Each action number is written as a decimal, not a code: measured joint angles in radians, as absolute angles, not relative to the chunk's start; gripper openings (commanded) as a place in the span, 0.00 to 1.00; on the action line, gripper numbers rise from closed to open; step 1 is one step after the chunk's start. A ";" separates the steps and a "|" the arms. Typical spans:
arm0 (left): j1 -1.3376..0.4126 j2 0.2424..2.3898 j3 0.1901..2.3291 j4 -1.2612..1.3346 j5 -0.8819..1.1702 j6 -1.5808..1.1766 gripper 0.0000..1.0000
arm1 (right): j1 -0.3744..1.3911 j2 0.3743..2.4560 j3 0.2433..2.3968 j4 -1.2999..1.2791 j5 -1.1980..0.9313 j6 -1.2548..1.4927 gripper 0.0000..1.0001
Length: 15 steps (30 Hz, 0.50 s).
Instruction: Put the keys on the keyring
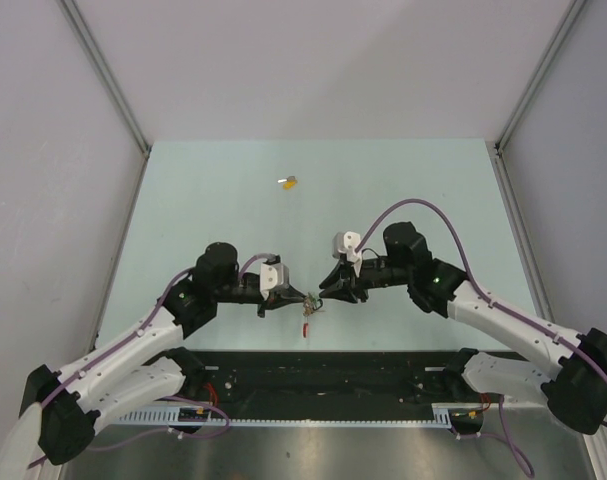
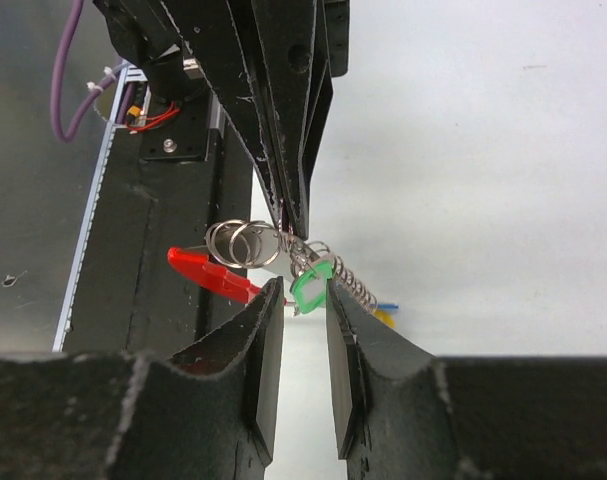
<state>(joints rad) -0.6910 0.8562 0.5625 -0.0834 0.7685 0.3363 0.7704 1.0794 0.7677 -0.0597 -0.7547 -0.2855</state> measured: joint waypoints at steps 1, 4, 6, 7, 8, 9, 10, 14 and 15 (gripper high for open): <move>-0.691 0.856 0.562 -0.081 0.770 0.336 0.01 | 0.768 1.087 0.767 -0.048 -0.765 -0.284 0.28; -0.691 0.856 0.562 -0.076 0.774 0.332 0.00 | 0.752 1.111 0.767 -0.010 -0.804 -0.281 0.28; -0.691 0.856 0.562 -0.075 0.778 0.332 0.01 | 0.744 1.125 0.767 0.012 -0.825 -0.280 0.28; -0.691 0.856 0.562 -0.075 0.781 0.332 0.00 | 0.739 1.132 0.767 0.023 -0.836 -0.280 0.27; -0.691 0.855 0.562 -0.075 0.782 0.331 0.00 | 0.736 1.140 0.767 0.034 -0.845 -0.280 0.27; -0.691 0.855 0.562 -0.075 0.783 0.331 0.00 | 0.734 1.148 0.767 0.041 -0.855 -0.280 0.27; -0.691 0.854 0.562 -0.075 0.785 0.331 0.00 | 0.733 1.154 0.767 0.044 -0.863 -0.280 0.27; -0.691 0.850 0.559 -0.069 0.789 0.331 0.00 | 0.733 1.171 0.767 0.053 -0.894 -0.280 0.25; -0.691 0.849 0.559 -0.069 0.789 0.331 0.01 | 0.733 1.173 0.767 0.056 -0.902 -0.280 0.25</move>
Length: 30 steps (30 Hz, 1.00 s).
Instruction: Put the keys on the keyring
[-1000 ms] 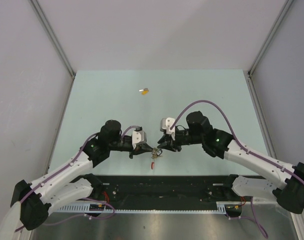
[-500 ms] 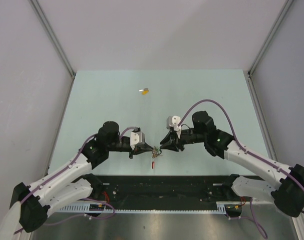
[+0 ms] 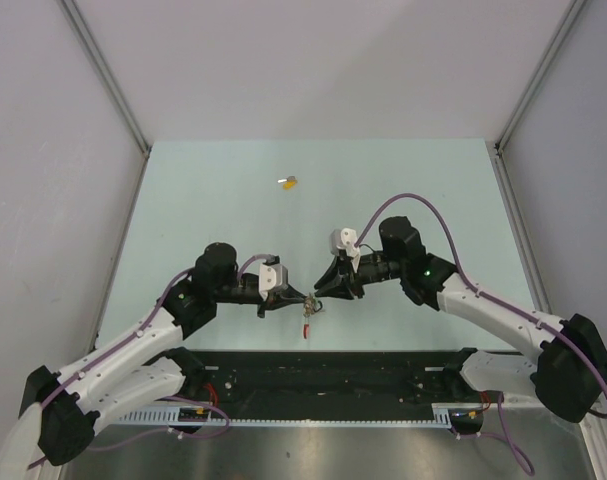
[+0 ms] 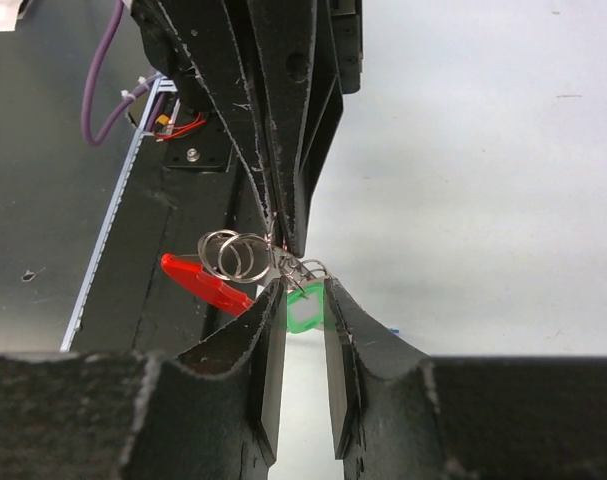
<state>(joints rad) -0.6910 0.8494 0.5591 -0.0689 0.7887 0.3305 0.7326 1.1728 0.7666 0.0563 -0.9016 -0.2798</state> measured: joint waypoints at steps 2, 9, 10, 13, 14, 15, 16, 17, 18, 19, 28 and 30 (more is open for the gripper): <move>-0.691 0.849 0.558 -0.068 0.789 0.330 0.00 | 0.733 1.177 0.767 0.059 -0.912 -0.280 0.24; -0.691 0.848 0.555 -0.065 0.789 0.326 0.00 | 0.734 1.196 0.767 0.062 -0.947 -0.281 0.21; -0.691 0.848 0.553 -0.063 0.789 0.322 0.00 | 0.736 1.199 0.767 0.062 -0.950 -0.281 0.20; -0.691 0.847 0.552 -0.060 0.789 0.320 0.00 | 0.738 1.211 0.767 0.062 -0.953 -0.281 0.20; -0.691 0.847 0.552 -0.057 0.789 0.318 0.00 | 0.738 1.215 0.767 0.062 -0.953 -0.281 0.20; -0.691 0.847 0.552 -0.052 0.790 0.316 0.00 | 0.738 1.218 0.767 0.062 -0.953 -0.281 0.20; -0.691 0.847 0.551 -0.047 0.790 0.315 0.00 | 0.738 1.220 0.767 0.062 -0.954 -0.281 0.19; -0.691 0.846 0.551 -0.043 0.791 0.314 0.01 | 0.738 1.221 0.767 0.062 -0.955 -0.281 0.18; -0.691 0.845 0.551 -0.039 0.791 0.314 0.00 | 0.738 1.221 0.767 0.063 -0.956 -0.281 0.16; -0.691 0.843 0.551 -0.037 0.791 0.314 0.00 | 0.738 1.221 0.767 0.063 -0.956 -0.281 0.15; -0.690 0.836 0.546 -0.031 0.787 0.314 0.06 | 0.738 1.219 0.767 0.061 -0.955 -0.281 0.00; -0.690 0.834 0.546 -0.031 0.780 0.315 0.09 | 0.738 1.211 0.767 0.054 -0.943 -0.281 0.00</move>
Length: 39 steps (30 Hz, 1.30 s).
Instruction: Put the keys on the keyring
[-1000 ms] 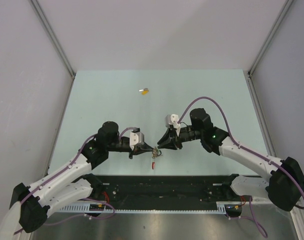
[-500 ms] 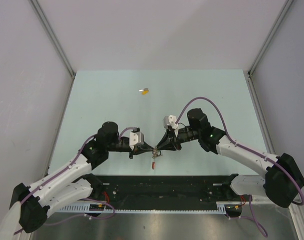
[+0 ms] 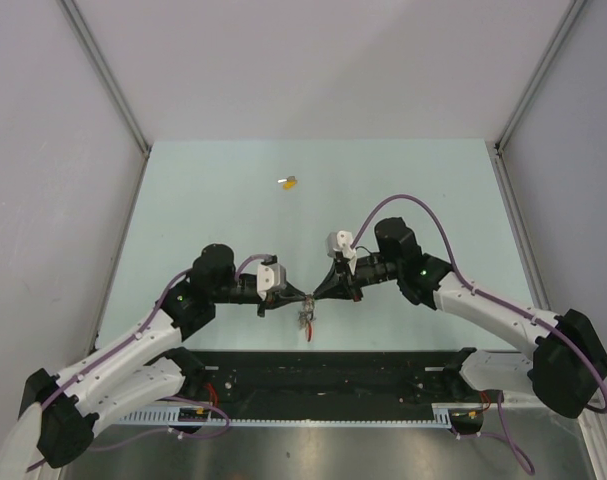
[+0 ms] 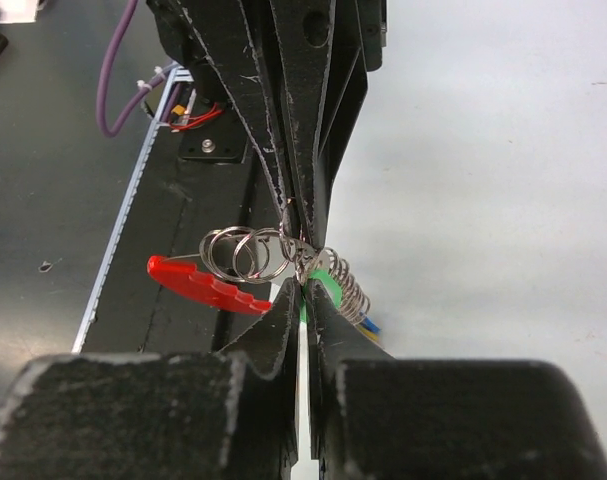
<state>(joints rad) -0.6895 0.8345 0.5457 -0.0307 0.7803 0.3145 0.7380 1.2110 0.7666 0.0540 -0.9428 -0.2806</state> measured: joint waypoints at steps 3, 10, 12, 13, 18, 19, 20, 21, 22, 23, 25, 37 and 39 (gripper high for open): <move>-0.690 0.826 0.546 -0.032 0.765 0.317 0.28 | 0.744 1.191 0.767 0.036 -0.908 -0.283 0.00; -0.690 0.801 0.574 -0.133 0.717 0.361 0.44 | 0.786 1.180 0.796 -0.087 -0.786 -0.310 0.00; -0.690 0.805 0.604 -0.177 0.706 0.379 0.44 | 0.794 1.180 0.810 -0.114 -0.761 -0.316 0.00; -0.690 0.810 0.623 -0.196 0.701 0.387 0.44 | 0.798 1.180 0.818 -0.125 -0.748 -0.319 0.00; -0.692 0.854 0.683 -0.233 0.677 0.393 0.44 | 0.809 1.180 0.853 -0.169 -0.700 -0.331 0.00; -0.694 0.860 0.685 -0.235 0.671 0.391 0.44 | 0.810 1.180 0.857 -0.175 -0.691 -0.333 0.00; -0.699 0.865 0.685 -0.240 0.654 0.384 0.44 | 0.812 1.181 0.862 -0.183 -0.682 -0.334 0.00; -0.707 0.870 0.687 -0.247 0.638 0.371 0.48 | 0.813 1.182 0.866 -0.190 -0.672 -0.334 0.00; -0.720 0.876 0.691 -0.253 0.616 0.349 0.48 | 0.816 1.184 0.870 -0.194 -0.663 -0.334 0.00; -0.730 0.879 0.696 -0.256 0.598 0.331 0.48 | 0.818 1.185 0.874 -0.201 -0.656 -0.334 0.00; -0.757 0.883 0.712 -0.258 0.542 0.268 0.48 | 0.822 1.187 0.878 -0.209 -0.643 -0.333 0.00; -0.833 0.930 0.826 -0.367 0.323 -0.075 0.36 | 0.826 1.219 0.893 -0.226 -0.609 -0.315 0.00; -0.843 0.951 0.831 -0.380 0.310 -0.105 0.35 | 0.826 1.219 0.894 -0.226 -0.608 -0.313 0.00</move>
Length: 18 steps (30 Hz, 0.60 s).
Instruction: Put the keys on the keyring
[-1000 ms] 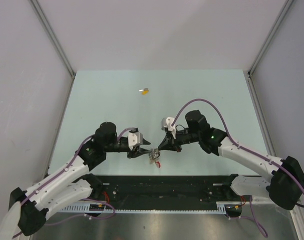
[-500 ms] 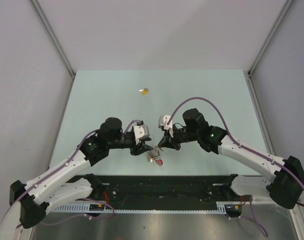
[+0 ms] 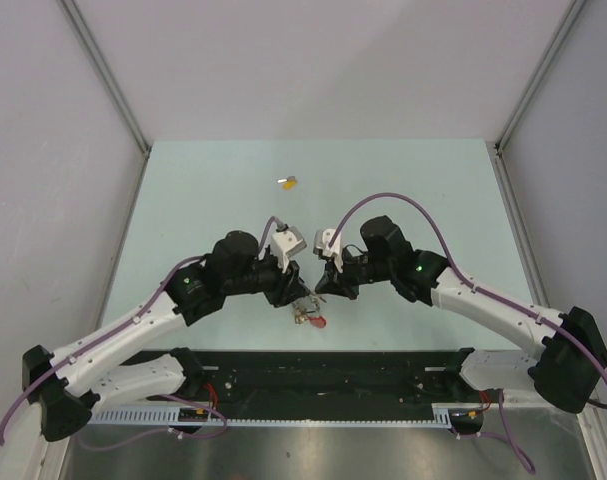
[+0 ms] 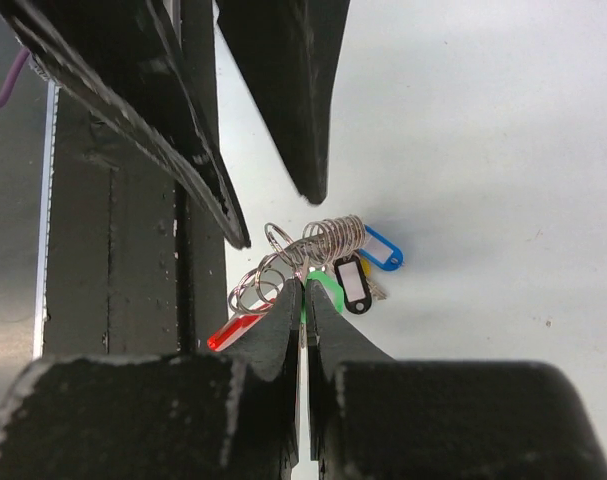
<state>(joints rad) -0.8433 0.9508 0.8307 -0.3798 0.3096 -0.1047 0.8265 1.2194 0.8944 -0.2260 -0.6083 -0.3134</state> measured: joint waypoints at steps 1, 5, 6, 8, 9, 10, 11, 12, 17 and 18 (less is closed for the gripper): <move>-0.851 0.963 0.832 -0.388 0.306 -0.117 0.35 | 0.827 1.219 0.895 -0.226 -0.608 -0.311 0.00; -0.868 1.000 0.838 -0.414 0.293 -0.147 0.33 | 0.829 1.221 0.895 -0.226 -0.608 -0.307 0.00; -0.869 1.008 0.841 -0.417 0.291 -0.152 0.33 | 0.830 1.221 0.895 -0.226 -0.607 -0.307 0.00; -0.868 1.018 0.846 -0.422 0.289 -0.159 0.31 | 0.830 1.221 0.895 -0.227 -0.607 -0.306 0.00; -0.868 1.021 0.847 -0.422 0.287 -0.162 0.30 | 0.829 1.221 0.895 -0.227 -0.606 -0.305 0.00; -0.868 1.023 0.849 -0.423 0.286 -0.167 0.29 | 0.829 1.221 0.895 -0.227 -0.605 -0.304 0.00; -0.868 1.024 0.851 -0.424 0.286 -0.168 0.28 | 0.830 1.221 0.895 -0.228 -0.605 -0.303 0.00; -0.868 1.026 0.853 -0.424 0.285 -0.169 0.28 | 0.830 1.221 0.895 -0.228 -0.605 -0.302 0.00; -0.867 1.039 0.859 -0.426 0.282 -0.179 0.28 | 0.830 1.221 0.895 -0.232 -0.598 -0.291 0.00; -0.867 1.040 0.859 -0.425 0.280 -0.180 0.28 | 0.829 1.221 0.895 -0.234 -0.598 -0.289 0.00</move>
